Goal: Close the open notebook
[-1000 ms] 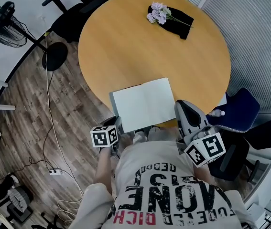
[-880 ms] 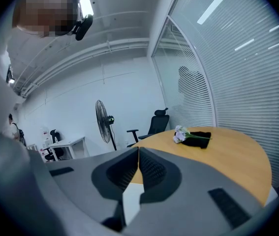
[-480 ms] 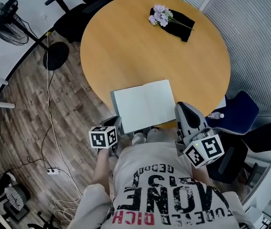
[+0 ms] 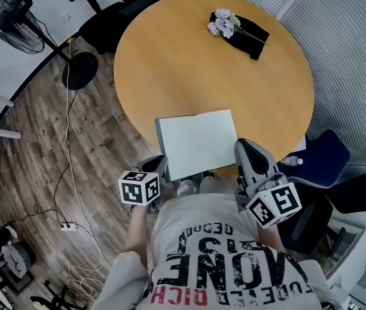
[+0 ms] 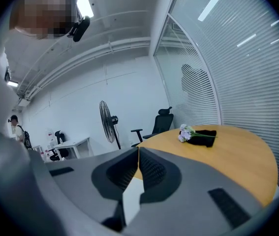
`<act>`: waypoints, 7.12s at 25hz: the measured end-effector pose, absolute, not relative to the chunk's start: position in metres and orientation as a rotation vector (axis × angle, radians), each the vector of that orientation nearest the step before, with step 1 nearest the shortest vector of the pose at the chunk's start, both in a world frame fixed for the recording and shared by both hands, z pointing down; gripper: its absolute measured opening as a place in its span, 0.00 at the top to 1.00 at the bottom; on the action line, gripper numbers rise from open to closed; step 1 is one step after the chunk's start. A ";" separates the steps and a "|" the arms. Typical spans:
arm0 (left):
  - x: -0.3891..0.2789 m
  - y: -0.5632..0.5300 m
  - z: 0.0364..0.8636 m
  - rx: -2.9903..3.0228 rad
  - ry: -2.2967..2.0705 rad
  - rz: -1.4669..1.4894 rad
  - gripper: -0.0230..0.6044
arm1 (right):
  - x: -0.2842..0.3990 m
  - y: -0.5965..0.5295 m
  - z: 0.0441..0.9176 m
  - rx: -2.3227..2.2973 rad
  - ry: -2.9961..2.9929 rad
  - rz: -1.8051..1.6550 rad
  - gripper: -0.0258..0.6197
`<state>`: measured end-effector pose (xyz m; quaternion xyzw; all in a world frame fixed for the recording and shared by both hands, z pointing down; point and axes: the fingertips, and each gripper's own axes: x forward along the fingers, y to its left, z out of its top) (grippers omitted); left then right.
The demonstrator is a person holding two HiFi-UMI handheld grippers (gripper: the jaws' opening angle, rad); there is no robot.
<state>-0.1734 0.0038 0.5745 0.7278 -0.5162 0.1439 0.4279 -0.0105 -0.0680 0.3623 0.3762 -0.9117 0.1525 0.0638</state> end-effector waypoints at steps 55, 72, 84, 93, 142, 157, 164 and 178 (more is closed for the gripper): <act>-0.117 -0.022 0.508 1.935 -1.337 0.365 0.92 | 0.016 -0.101 0.367 1.011 -2.830 0.544 0.94; -0.096 -0.038 0.499 1.961 -1.335 0.336 0.92 | 0.037 -0.114 0.369 1.017 -2.819 0.546 0.94; -0.088 -0.042 0.499 1.968 -1.339 0.330 0.93 | 0.040 -0.118 0.373 1.000 -2.823 0.554 0.94; -0.081 -0.047 0.497 1.979 -1.334 0.322 0.93 | 0.047 -0.121 0.372 1.008 -2.822 0.555 0.94; -0.022 -0.068 0.497 1.981 -1.402 0.323 0.93 | 0.122 -0.130 0.367 1.047 -2.834 0.533 0.94; -0.005 -0.075 0.504 1.996 -1.372 0.341 0.93 | 0.135 -0.132 0.368 1.069 -2.825 0.533 0.94; 0.003 -0.077 0.511 1.991 -1.351 0.319 0.93 | 0.141 -0.130 0.370 1.082 -2.819 0.539 0.94; 0.019 -0.084 0.521 2.001 -1.353 0.344 0.93 | 0.150 -0.122 0.370 1.122 -2.806 0.539 0.94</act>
